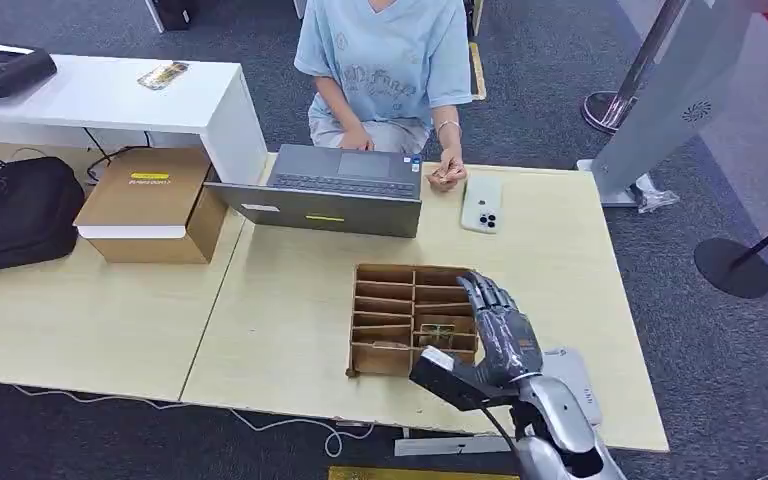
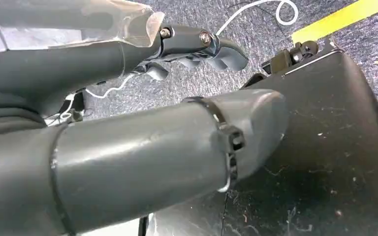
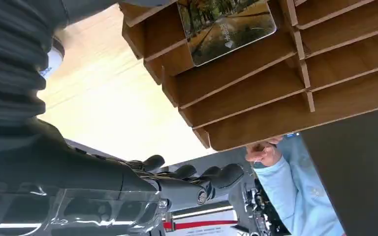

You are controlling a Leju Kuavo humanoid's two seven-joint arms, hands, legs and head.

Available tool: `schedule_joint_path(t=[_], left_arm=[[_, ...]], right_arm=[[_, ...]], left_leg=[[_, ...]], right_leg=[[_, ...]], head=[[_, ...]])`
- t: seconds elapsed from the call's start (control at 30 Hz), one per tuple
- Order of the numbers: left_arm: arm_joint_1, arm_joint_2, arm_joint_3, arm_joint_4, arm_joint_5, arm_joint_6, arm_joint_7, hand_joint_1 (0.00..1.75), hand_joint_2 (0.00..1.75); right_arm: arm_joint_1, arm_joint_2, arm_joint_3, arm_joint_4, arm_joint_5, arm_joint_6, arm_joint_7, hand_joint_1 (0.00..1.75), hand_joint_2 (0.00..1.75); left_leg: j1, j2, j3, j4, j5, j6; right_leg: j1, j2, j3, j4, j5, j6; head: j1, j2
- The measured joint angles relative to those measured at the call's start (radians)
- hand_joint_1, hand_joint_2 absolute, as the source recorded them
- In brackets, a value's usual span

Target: Pass the card to the sensor for recognition and then transmit it.

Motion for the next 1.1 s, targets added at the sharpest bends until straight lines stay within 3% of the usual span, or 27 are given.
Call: schedule_joint_path(t=[0.77,0.87,0.93,1.0,1.1], left_arm=[[-0.005,0.000,-0.010,0.000,-0.016,-0.008,-0.018,0.00,0.00],[-0.005,0.000,-0.010,0.000,-0.016,-0.008,-0.018,0.00,0.00],[-0.005,0.000,-0.010,0.000,-0.017,-0.007,-0.018,0.00,0.00],[-0.005,0.000,-0.010,0.000,-0.017,-0.006,-0.018,0.00,0.00],[-0.005,0.000,-0.010,0.000,-0.018,-0.004,-0.018,0.00,0.00]], right_arm=[[-0.020,0.008,0.012,0.029,-0.003,-0.001,-0.012,0.35,1.75],[-0.020,0.008,0.013,0.029,-0.012,-0.001,-0.018,0.47,1.75],[-0.020,0.008,0.014,0.029,-0.019,-0.001,-0.020,0.68,1.75],[-0.020,0.008,0.015,0.029,-0.019,-0.001,-0.020,0.77,1.75],[-0.020,0.008,0.017,0.029,-0.019,-0.001,-0.020,0.77,1.75]], left_leg=[[0.000,0.000,0.000,0.000,0.000,0.000],[0.000,0.000,0.000,0.000,0.000,0.000],[0.000,0.000,0.000,0.000,0.000,0.000],[0.000,0.000,0.000,0.000,0.000,0.000],[0.000,0.000,0.000,0.000,0.000,0.000]], right_leg=[[0.000,0.000,0.000,0.000,0.000,0.000],[0.000,0.000,0.000,0.000,0.000,0.000],[0.000,0.000,0.000,0.000,0.000,0.000],[0.000,0.000,0.000,0.000,0.000,0.000],[0.000,0.000,0.000,0.000,0.000,0.000]], head=[[0.000,0.000],[0.000,0.000],[0.000,0.000],[0.000,0.000],[0.000,0.000]])
